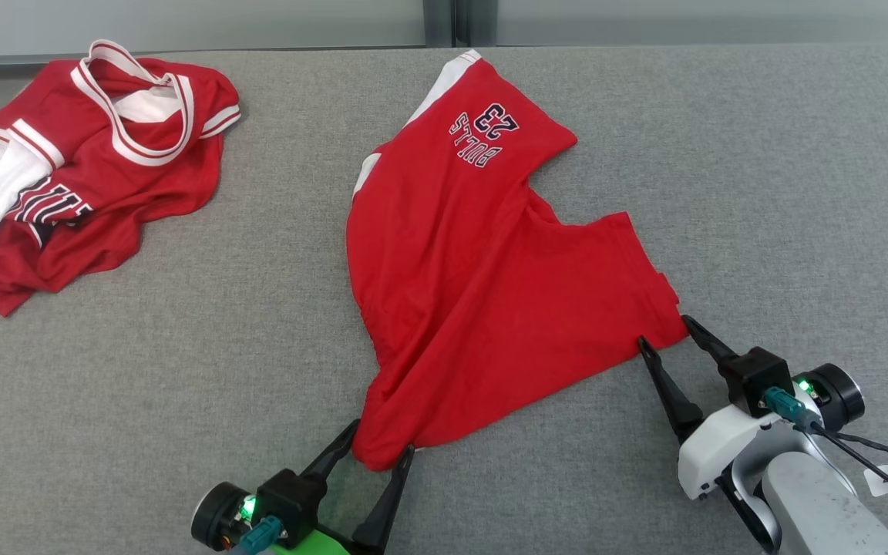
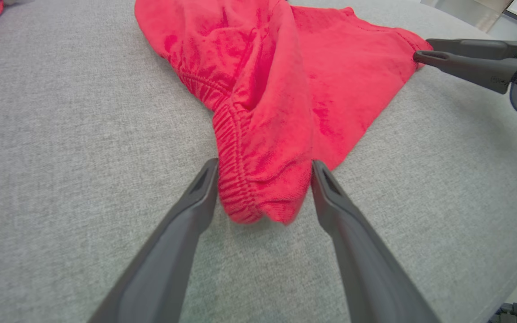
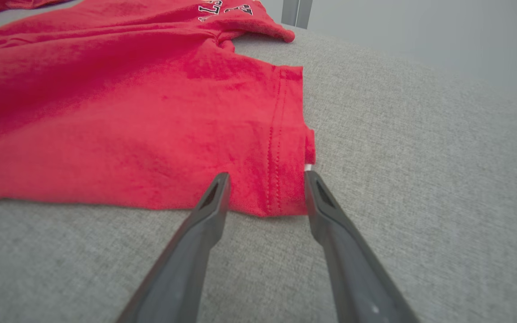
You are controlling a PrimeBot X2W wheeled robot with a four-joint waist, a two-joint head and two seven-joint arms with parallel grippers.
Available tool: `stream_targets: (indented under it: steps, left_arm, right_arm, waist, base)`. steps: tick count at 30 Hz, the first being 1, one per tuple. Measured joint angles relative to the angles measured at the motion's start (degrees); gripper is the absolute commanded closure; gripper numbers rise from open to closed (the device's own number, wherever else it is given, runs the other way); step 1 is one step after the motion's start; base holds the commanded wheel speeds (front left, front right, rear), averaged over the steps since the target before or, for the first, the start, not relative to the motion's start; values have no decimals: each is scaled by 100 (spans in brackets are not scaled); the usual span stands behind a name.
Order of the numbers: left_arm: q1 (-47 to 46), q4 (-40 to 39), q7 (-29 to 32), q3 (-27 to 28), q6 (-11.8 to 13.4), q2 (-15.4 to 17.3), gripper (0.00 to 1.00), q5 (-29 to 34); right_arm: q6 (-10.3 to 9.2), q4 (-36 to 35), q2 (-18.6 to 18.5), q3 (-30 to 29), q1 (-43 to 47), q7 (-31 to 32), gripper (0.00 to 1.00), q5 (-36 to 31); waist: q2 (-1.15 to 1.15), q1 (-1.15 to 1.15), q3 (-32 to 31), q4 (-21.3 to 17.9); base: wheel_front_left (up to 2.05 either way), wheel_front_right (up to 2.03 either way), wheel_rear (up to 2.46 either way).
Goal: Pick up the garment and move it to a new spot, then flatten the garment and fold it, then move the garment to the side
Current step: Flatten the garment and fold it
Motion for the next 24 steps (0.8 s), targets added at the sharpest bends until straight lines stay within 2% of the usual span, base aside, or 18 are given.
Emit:
stream_targets:
  steps: [5,11,12,14,15,16,18,19,20,24]
  left_arm:
    - [32,43,0,15,0,-2,0,-40]
    - [31,49,0,35,0,-15,0,-43]
    - [31,48,0,36,0,-20,0,-46]
    - [31,48,0,35,0,-30,0,-62]
    - [31,53,0,31,0,-32,12,-90]
    - [31,56,0,21,0,-33,29,-120]
    - [26,74,0,-23,0,-30,73,-171]
    - [26,94,0,-70,0,-22,100,-200]
    - [25,103,0,-115,0,-20,100,-247]
    - [25,125,0,-314,0,60,100,-474]
  right_arm:
    - [0,58,-25,3,-7,1,11,18]
    - [0,163,-54,12,-93,0,16,60]
    - [0,171,-57,15,-104,0,18,62]
    - [0,192,-59,43,-120,0,32,77]
    - [1,201,-59,53,-121,0,38,80]
    - [1,214,-59,69,-126,-1,47,105]
    - [0,245,-57,105,-146,-1,68,140]
    - [1,256,-54,126,-154,-1,90,177]
    - [0,288,-49,165,-161,-2,100,238]
    - [0,301,-40,304,-168,-10,100,491]
  waist:
    - [0,0,36,4]
    - [0,0,121,45]
    - [0,0,130,53]
    - [0,0,147,71]
    - [0,0,153,78]
    - [0,0,158,85]
    - [0,0,160,93]
    - [0,0,158,95]
    - [0,0,152,96]
    - [0,0,61,83]
  base:
    - [0,0,0]
    - [0,0,0]
    - [0,0,0]
    - [0,0,0]
    - [0,0,0]
    - [0,0,0]
    - [0,0,0]
    - [0,0,0]
    - [0,0,0]
    - [0,0,0]
